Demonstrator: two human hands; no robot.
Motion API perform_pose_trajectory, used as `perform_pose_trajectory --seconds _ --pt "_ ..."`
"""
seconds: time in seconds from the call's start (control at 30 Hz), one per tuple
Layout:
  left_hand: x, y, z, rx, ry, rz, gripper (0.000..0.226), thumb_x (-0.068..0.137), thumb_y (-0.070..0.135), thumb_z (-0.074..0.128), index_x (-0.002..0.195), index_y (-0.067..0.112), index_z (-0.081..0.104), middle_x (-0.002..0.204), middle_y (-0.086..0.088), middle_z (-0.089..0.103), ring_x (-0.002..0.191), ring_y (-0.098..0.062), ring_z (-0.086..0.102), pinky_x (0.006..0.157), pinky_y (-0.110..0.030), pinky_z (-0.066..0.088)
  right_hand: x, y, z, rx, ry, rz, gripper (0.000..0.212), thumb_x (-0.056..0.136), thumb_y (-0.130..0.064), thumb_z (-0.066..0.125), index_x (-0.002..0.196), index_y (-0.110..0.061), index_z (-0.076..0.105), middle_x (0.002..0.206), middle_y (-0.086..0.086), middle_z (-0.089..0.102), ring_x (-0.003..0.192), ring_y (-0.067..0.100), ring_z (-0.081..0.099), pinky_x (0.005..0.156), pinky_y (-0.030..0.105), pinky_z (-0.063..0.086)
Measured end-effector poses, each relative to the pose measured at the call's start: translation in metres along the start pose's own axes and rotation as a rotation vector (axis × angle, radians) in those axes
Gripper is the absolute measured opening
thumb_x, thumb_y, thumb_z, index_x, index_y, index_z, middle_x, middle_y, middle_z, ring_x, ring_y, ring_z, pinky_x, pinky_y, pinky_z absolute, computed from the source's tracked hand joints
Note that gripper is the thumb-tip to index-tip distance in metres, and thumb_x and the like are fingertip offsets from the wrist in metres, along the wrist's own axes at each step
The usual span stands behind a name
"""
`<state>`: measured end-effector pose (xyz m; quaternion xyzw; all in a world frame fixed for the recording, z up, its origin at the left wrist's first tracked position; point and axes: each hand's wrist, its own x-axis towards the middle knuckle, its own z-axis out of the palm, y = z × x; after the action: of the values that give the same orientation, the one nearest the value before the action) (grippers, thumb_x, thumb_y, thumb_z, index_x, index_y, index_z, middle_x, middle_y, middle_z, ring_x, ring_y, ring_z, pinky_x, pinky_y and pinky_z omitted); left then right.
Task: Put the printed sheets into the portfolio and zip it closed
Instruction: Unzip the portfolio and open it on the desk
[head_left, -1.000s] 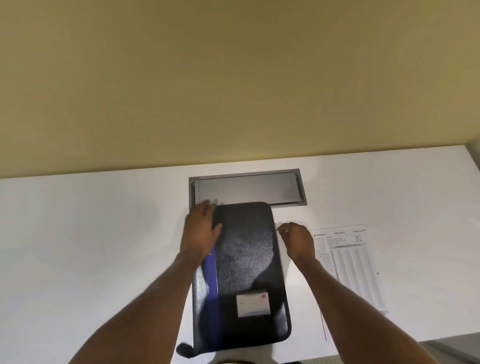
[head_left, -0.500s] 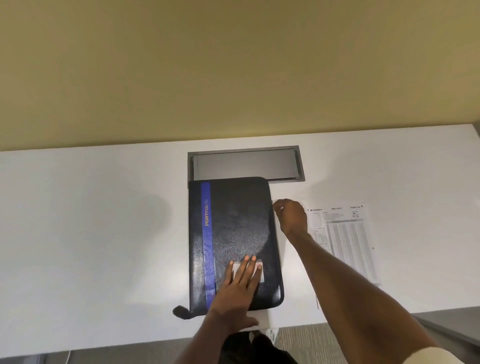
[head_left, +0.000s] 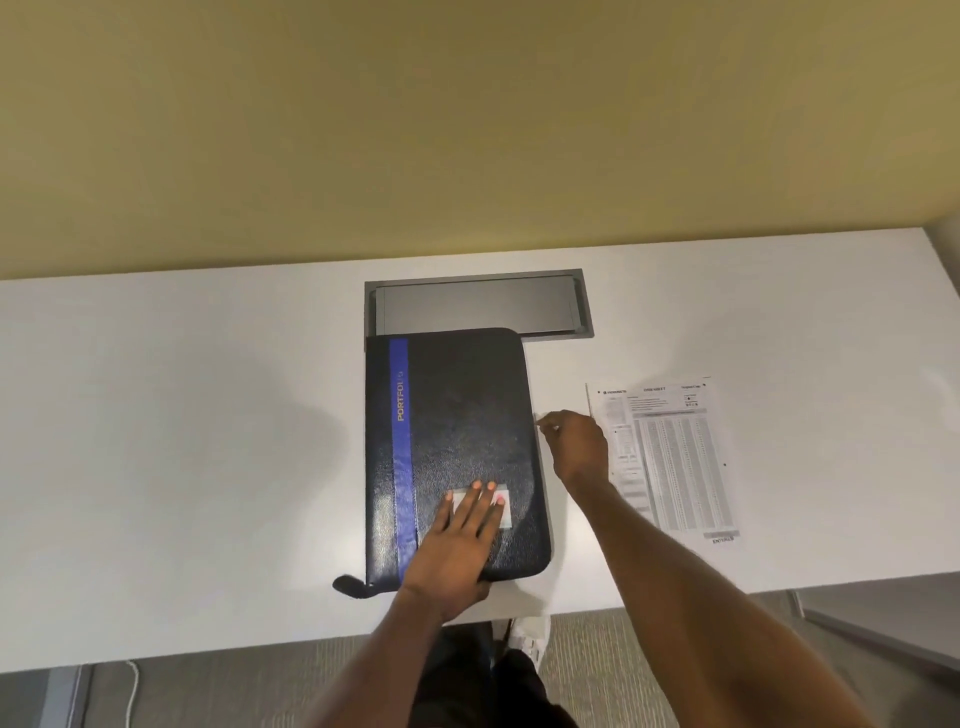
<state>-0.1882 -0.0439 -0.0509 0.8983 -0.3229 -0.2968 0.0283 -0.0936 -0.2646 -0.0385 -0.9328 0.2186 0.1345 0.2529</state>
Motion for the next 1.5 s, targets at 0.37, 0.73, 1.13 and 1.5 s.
perform_pose_trajectory --seconds 0.37,0.73,1.13,1.5 --pt "-0.009 0.009 0.0 -0.055 0.025 -0.072 0.095 0.098 0.035 0.061 0.166 0.013 -0.002 0.175 -0.006 -0.009 0.161 -0.022 -0.011 0.132 -0.045 0.0 -0.075 0.039 0.018 0.071 0.013 0.022 0.022 0.101 -0.025 0.057 0.102 -0.024 0.079 0.107 -0.001 0.079 0.096 0.023 0.072 0.08 0.03 0.052" --pt "-0.015 0.023 0.012 -0.093 0.071 -0.153 0.072 0.105 0.019 0.047 0.166 0.016 0.008 0.175 -0.003 -0.001 0.162 -0.022 -0.004 0.131 -0.044 0.01 -0.148 0.068 0.037 0.213 0.056 0.04 0.02 0.097 -0.012 0.059 0.093 -0.02 0.077 0.099 -0.003 0.079 0.088 0.019 0.072 0.074 0.031 0.055" --pt "-0.027 0.035 0.019 -0.101 0.137 -0.212 0.051 0.109 0.016 0.044 0.159 0.012 0.036 0.171 -0.006 0.027 0.16 -0.027 0.02 0.124 -0.047 0.032 -0.21 0.071 0.07 0.185 0.12 -0.05 0.018 0.089 -0.006 0.075 0.1 -0.02 0.081 0.09 -0.005 0.079 0.078 0.01 0.069 0.07 0.022 0.055" --pt "-0.031 0.027 0.006 -0.032 0.059 -0.142 0.055 0.107 0.014 0.051 0.159 0.011 0.034 0.172 -0.005 0.023 0.16 -0.027 0.019 0.116 -0.05 0.042 -0.224 0.026 0.117 0.146 -0.059 -0.121 0.008 0.092 -0.016 0.07 0.094 -0.017 0.078 0.094 -0.001 0.077 0.085 0.017 0.069 0.077 0.033 0.059"
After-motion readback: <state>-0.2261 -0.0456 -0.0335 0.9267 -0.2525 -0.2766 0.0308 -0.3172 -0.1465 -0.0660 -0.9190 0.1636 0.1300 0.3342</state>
